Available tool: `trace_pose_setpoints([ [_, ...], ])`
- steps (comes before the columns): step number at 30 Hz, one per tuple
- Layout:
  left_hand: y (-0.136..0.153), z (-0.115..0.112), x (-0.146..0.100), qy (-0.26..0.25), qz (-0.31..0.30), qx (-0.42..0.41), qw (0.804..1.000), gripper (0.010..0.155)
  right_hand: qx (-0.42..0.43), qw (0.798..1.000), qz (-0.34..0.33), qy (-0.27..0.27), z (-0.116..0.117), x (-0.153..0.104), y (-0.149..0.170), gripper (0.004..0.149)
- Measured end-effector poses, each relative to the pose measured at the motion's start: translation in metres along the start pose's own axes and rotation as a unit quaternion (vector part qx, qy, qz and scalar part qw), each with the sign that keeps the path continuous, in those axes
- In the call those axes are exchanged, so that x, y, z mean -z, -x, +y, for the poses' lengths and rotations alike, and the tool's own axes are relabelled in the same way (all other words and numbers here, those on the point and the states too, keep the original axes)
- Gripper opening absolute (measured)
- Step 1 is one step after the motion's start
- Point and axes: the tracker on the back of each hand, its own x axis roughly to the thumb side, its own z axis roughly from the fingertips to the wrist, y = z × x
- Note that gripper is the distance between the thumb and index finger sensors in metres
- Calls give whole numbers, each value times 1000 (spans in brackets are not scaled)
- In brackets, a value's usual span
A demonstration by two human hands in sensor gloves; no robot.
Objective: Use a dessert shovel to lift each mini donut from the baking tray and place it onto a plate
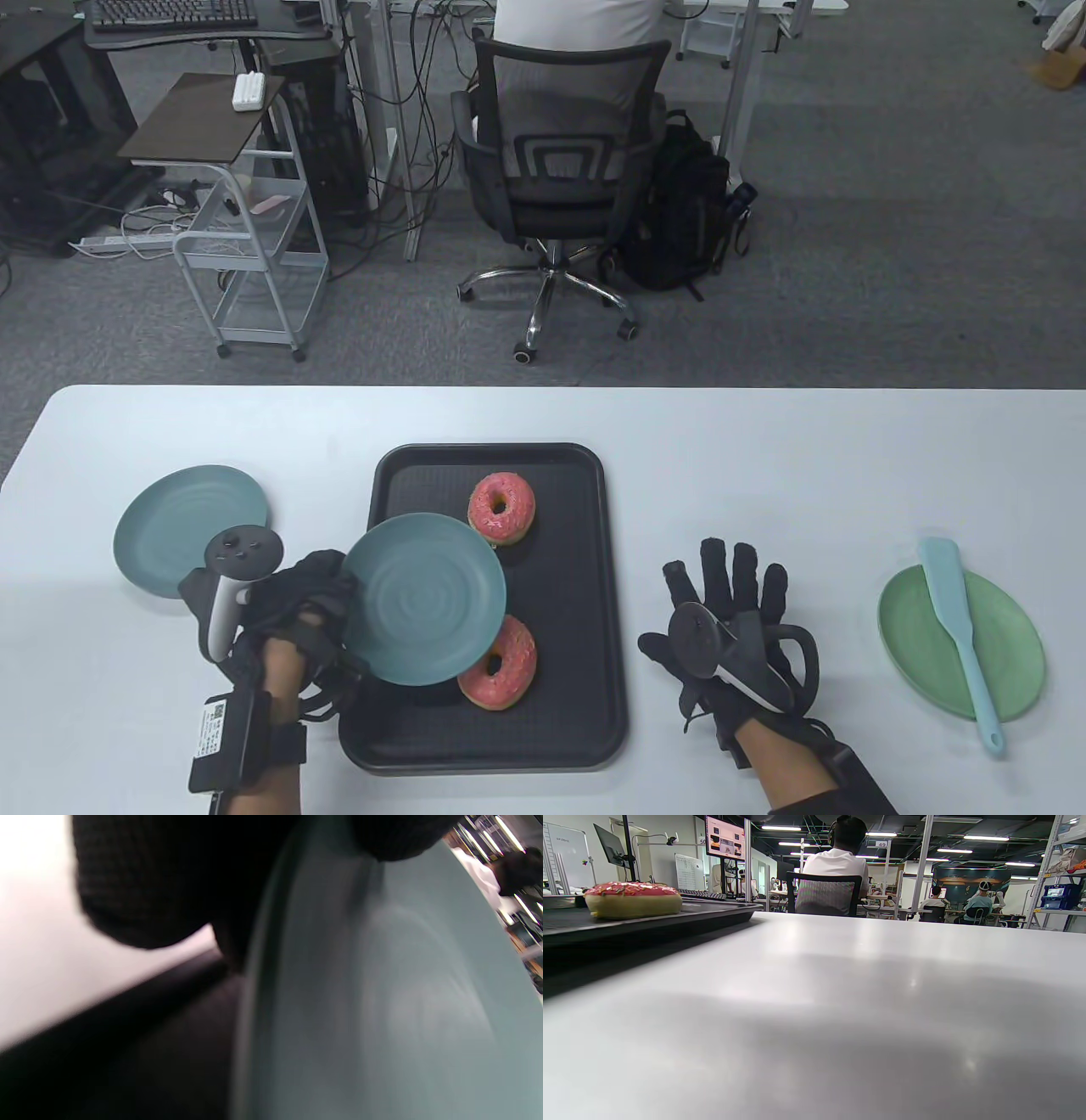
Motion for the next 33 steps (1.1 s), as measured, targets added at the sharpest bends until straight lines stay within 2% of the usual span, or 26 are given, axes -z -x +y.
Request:
trace_pose_setpoints([
  [4,-20,-22,-4,46,-32,20,998,43,-1,1000,-1,-3,0,0,0,92],
  [8,-30,-36,-6,68,-48,35,996,43,7,1000,-3,-3,0,0,0,91],
  [13,-33,-42,-7,85,-53,37,994,43,92,995,-37,34,-9,-2,-4,85],
  [15,-33,-43,-7,91,-55,35,994,43,162,984,-55,40,-15,-5,-11,82],
  [17,-34,-44,-8,100,-57,32,993,43,253,965,-60,22,-16,-8,-20,80],
  [20,-35,-47,-7,107,-58,31,992,43,368,927,-60,-46,-9,-12,-36,79],
  [22,-36,-49,-7,112,-60,31,991,43,372,924,-56,-68,-4,-15,-47,76],
  [26,-37,-52,-7,126,-62,28,990,43,362,927,-57,-75,0,-16,-57,65],
  [33,-37,-63,-4,153,-65,28,986,43,432,897,3,-88,2,-15,-50,49],
])
